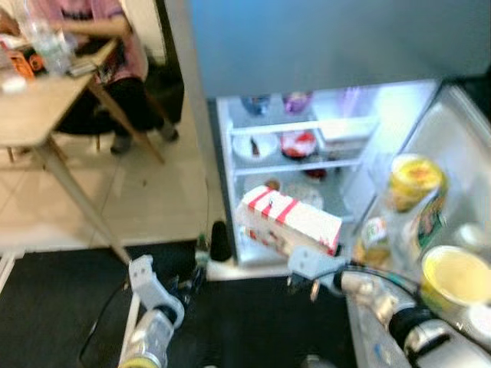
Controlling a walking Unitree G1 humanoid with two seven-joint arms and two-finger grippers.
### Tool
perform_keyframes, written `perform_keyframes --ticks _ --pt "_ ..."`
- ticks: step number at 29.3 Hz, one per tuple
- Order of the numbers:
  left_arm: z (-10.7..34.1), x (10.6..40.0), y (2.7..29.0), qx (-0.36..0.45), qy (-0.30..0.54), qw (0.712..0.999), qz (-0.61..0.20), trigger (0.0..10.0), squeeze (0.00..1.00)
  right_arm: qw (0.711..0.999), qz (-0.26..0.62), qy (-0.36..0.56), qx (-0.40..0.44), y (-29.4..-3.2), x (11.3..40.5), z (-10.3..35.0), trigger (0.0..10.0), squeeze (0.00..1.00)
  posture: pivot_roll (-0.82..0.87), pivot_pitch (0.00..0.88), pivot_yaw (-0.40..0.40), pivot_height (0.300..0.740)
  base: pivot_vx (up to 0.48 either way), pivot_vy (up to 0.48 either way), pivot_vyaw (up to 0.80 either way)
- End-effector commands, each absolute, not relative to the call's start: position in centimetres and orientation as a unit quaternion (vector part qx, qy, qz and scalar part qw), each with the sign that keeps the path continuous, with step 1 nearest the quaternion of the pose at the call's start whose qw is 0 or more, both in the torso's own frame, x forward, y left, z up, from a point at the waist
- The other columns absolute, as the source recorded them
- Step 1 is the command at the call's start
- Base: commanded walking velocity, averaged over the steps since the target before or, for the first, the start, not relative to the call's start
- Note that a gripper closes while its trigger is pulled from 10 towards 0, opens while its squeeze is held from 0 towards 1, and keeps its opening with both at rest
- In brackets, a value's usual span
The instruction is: Restocking fridge
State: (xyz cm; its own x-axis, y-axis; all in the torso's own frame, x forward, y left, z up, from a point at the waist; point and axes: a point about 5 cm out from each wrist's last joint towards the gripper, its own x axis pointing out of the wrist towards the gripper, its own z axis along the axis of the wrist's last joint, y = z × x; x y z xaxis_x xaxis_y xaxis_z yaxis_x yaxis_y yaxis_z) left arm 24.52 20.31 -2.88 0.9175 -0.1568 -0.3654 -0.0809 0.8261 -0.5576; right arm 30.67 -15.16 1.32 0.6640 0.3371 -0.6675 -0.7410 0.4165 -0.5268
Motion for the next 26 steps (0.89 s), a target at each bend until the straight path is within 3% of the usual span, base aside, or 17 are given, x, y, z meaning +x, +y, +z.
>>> perform_keyframes --ticks 1,26 --pt "-3.5 23.7 20.6 -0.295 0.212 0.932 -0.012 10.0 0.0 0.807 0.342 0.235 -0.421 -14.5 30.4 1.0 10.0 0.0 -0.03 0.107 0.008 0.74 0.0 0.0 0.0" --pt "-4.2 22.6 20.5 -0.279 0.234 0.931 -0.03 10.0 0.0 0.796 0.364 0.233 -0.424 -13.5 29.9 0.5 10.0 0.0 -0.03 0.082 0.007 0.74 0.019 0.0 0.0"
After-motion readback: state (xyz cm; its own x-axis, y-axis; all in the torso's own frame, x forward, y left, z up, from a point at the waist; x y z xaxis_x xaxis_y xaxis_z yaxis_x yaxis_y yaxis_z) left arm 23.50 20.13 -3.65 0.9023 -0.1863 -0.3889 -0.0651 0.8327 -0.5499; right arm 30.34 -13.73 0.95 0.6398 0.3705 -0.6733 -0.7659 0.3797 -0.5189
